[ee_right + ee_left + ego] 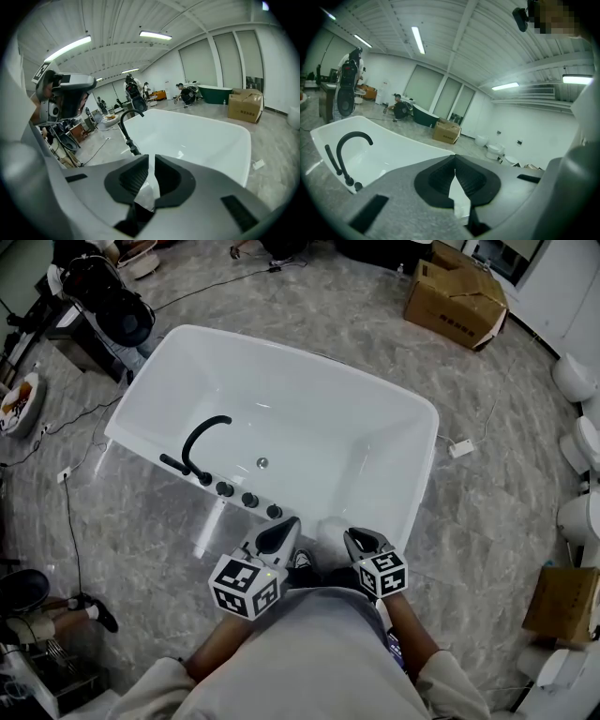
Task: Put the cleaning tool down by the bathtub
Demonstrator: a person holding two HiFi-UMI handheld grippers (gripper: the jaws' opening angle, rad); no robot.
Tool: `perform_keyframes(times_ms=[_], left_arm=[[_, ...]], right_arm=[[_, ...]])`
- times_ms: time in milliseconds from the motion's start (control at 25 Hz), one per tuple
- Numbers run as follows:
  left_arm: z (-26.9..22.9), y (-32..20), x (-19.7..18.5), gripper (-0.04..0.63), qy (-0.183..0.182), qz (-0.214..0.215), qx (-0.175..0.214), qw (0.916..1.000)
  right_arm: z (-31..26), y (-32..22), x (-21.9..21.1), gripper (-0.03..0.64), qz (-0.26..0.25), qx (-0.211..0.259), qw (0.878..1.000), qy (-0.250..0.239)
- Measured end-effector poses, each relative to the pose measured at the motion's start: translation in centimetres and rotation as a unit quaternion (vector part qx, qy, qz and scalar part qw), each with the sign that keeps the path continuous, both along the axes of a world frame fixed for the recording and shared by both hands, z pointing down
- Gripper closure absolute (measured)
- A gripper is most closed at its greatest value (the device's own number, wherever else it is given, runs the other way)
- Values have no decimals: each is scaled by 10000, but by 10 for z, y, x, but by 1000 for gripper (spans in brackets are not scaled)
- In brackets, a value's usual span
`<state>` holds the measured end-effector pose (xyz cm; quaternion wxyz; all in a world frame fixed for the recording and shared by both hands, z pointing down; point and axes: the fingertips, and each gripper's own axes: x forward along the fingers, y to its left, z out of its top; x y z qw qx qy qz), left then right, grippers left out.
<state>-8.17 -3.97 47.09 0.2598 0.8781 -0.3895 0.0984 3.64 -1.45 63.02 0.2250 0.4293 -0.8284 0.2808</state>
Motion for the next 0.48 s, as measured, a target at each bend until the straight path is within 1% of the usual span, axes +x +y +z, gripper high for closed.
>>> perform_keyframes(times_ms=[480], left_arm=[[0, 1, -3, 588, 40, 56, -35, 10000]], right_arm=[[-44, -8, -4, 589, 197, 393, 9989, -160]])
